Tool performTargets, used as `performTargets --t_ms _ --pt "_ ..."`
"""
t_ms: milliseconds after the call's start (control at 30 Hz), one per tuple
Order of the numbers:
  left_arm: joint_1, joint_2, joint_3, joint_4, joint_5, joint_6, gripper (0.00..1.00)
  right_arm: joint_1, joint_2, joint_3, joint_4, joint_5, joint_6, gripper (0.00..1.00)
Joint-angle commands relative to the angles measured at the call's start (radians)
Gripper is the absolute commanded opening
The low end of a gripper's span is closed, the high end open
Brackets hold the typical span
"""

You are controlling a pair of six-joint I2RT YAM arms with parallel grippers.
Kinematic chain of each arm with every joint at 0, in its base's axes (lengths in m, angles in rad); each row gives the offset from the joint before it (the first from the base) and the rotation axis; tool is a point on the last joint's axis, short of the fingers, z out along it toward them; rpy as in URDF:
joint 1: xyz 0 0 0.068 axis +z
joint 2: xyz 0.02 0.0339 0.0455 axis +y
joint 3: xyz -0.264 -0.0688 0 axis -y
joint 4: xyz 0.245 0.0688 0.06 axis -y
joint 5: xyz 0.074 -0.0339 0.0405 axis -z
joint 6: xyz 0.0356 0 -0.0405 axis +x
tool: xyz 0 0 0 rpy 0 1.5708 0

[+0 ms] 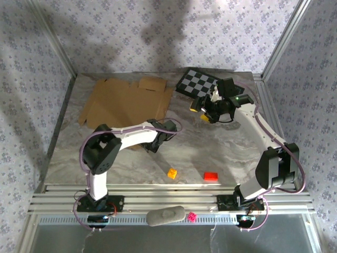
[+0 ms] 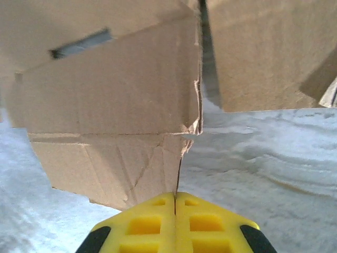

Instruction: Fold the paper box

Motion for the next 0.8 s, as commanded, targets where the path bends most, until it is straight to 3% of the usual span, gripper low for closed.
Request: performTargets --t_ms 0,200,333,567,767 --pt "-0.009 -0.202 0.056 -0.066 -0.118 0.037 0.0 -0.005 -0.017 0.016 0.04 -0.009 0.045 0.72" --pt "-0.013 -0.411 0.008 -0.046 -0.104 0.131 0.0 0.038 0.064 0.069 0.213 0.031 0.235 0.85" --pt "-0.014 -0.515 -0.05 -0.004 -0.058 0.16 0.0 0.116 0.194 0.213 0.231 0.063 0.312 0.94" --pt "-0.013 -0.581 -0.049 -0.038 -0.068 0.144 0.0 0.222 0.386 0.367 0.167 0.068 0.435 0.89" --pt "-0.013 -0.591 -0.046 -0.046 -0.066 0.132 0.0 0.245 0.22 0.197 0.204 0.226 0.455 0.87"
